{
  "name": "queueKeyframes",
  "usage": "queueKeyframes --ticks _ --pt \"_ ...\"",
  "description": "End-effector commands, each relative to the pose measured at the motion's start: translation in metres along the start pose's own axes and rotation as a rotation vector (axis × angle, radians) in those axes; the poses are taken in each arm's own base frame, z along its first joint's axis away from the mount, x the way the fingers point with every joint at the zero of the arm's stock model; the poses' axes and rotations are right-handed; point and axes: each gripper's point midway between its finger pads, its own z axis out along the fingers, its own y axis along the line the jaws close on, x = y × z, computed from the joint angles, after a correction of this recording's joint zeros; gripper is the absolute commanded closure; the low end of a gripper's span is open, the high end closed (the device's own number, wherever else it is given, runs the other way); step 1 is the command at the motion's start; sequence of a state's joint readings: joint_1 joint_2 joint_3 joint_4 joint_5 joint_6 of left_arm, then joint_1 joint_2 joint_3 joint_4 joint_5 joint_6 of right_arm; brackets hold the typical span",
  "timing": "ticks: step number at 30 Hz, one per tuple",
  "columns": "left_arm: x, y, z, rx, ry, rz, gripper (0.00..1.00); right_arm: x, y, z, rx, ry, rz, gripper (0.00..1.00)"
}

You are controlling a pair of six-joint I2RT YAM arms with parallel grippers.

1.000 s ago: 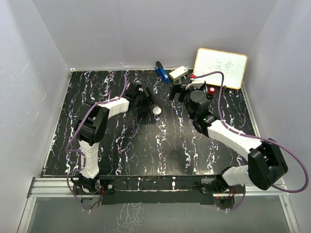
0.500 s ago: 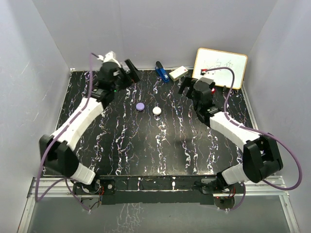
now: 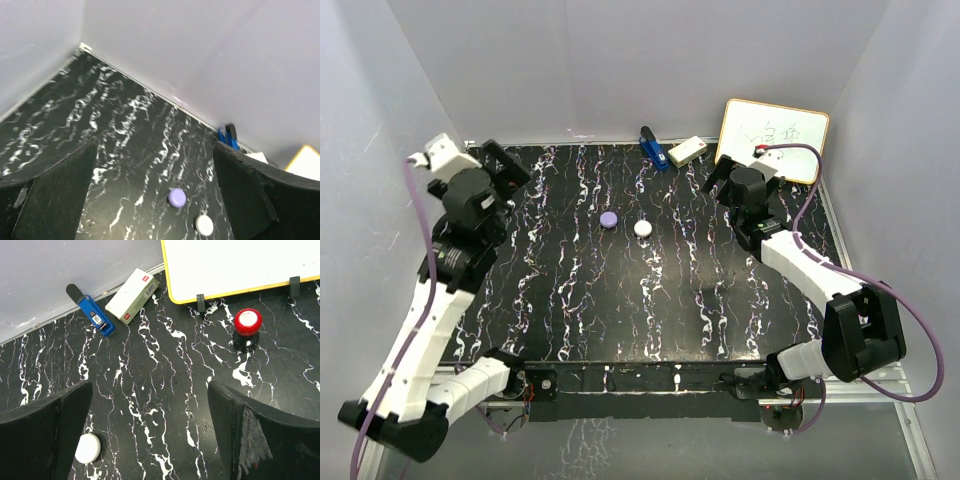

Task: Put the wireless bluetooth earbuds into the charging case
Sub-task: Reset both arms

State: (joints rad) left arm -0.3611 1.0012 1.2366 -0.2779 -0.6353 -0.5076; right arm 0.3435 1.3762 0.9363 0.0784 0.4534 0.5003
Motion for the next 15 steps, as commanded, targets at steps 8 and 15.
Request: queueKeyframes --ticks 8,15 --pt "0.007 0.076 0.01 -0.308 -0.019 0.125 0.02 -0.023 0.009 -0.008 -0.047 -0.053 0.064 0.02" --pt "0.071 0.095 0.056 -0.284 0.2 0.092 0.02 -0.024 0.009 -0.01 -0.051 -0.055 0.062 0.02"
